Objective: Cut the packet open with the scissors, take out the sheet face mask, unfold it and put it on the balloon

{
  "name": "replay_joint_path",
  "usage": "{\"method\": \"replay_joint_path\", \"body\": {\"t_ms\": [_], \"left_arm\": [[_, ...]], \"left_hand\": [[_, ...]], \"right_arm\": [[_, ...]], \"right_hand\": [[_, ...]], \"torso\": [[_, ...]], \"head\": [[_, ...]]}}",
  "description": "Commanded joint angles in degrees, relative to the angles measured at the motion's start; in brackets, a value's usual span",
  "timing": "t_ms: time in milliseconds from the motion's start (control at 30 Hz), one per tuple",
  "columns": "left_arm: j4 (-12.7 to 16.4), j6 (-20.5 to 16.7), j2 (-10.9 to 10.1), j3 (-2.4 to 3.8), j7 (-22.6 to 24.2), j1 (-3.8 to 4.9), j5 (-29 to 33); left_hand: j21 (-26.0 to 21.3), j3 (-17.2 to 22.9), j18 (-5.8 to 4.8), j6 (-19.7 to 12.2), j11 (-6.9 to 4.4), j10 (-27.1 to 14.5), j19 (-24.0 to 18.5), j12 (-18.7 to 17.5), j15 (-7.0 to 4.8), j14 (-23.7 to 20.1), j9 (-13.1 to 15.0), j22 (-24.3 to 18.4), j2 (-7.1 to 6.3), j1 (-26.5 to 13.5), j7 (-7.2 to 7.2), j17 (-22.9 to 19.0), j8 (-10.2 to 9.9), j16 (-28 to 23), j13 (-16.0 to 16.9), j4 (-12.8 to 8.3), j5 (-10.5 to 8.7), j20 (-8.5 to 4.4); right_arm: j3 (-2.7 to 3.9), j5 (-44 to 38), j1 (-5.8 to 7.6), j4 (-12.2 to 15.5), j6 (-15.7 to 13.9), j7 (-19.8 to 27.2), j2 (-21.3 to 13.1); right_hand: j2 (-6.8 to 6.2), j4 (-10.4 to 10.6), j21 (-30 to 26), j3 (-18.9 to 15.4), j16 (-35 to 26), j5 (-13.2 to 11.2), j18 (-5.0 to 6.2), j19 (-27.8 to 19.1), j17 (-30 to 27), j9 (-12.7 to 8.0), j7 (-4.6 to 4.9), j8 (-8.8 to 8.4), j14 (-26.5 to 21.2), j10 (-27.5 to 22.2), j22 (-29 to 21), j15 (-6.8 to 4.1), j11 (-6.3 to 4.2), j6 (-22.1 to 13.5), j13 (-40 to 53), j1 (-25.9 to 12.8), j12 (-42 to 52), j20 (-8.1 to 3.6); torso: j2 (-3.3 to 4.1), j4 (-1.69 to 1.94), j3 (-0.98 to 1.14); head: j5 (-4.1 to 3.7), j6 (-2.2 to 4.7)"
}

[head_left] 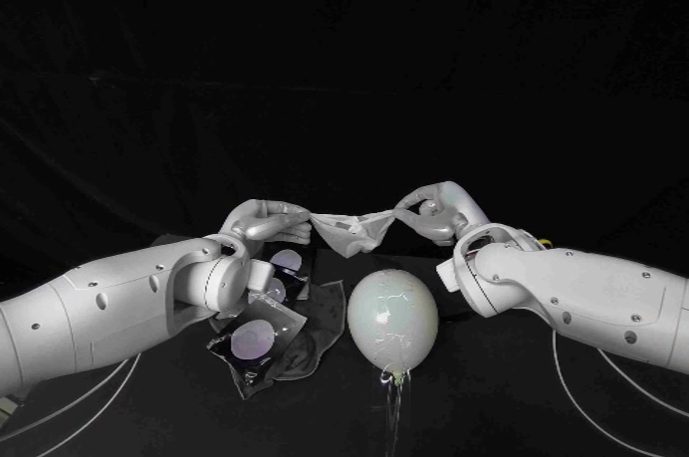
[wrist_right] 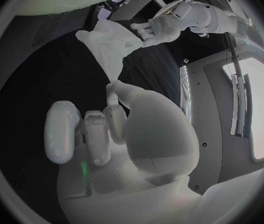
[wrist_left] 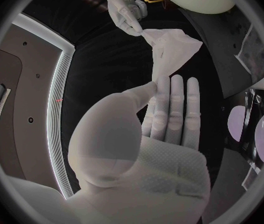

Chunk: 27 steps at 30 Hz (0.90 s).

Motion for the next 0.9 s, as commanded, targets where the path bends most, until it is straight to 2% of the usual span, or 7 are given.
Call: {"method": "replay_joint_path", "body": {"t_ms": [33,500,900], "left_arm": [[0.0,-0.4,-0.1,0.08,0.3,0.07,-0.3],[-0.3,-0.7,-0.7,0.07,0.1,0.07,-0.3],[-0.5,-0.7,-0.6,0.07,0.1,0.07,-0.5]], "left_hand": [[0.5,0.5,0.92,0.3,-0.18,-0.4,-0.6,0.3,-0.34,0.2,11.6,0.2,0.44,-0.3,-0.02,0.1,0.3,0.2,0.2,0.0,0.19,0.03],[0.6,0.6,0.92,0.3,-0.19,-0.4,-0.7,0.4,-0.36,0.2,11.8,0.3,0.41,-0.3,-0.03,0.2,0.3,0.2,0.3,-0.1,0.18,0.02],[0.8,0.7,0.92,0.3,-0.2,-0.5,-0.7,0.5,-0.37,0.2,12.0,0.4,0.38,-0.3,-0.03,0.2,0.4,0.2,0.5,-0.1,0.18,0.0]], "right_arm": [[0.09,-0.2,0.02,-0.2,-0.8,1.0,-0.2],[0.33,0.3,0.12,-0.8,-2.8,2.2,-0.8],[0.64,0.2,0.64,0.1,-3.0,2.4,-1.5]], "right_hand": [[0.33,-0.1,0.2,0.3,0.4,0.1,-0.62,0.3,15.1,2.2,-0.42,1.57,5.9,0.7,11.4,-0.35,-0.44,0.6,6.2,0.4,0.2,-0.07],[0.24,-0.2,0.5,0.3,0.4,0.1,-0.68,0.4,15.1,2.3,-0.44,1.66,5.9,0.9,11.5,-0.37,-0.46,0.6,6.4,0.5,0.5,-0.1],[0.2,-0.3,0.5,0.4,0.4,0.1,-0.69,0.4,15.1,2.3,-0.44,1.71,5.9,0.9,11.5,-0.38,-0.47,0.6,6.4,0.5,0.5,-0.12]], "torso": [[0.0,0.0,0.01],[-0.01,0.01,-0.01],[-0.02,-0.02,-0.04]], "head": [[-0.01,0.04],[-0.21,0.11],[-0.37,0.13]]}}
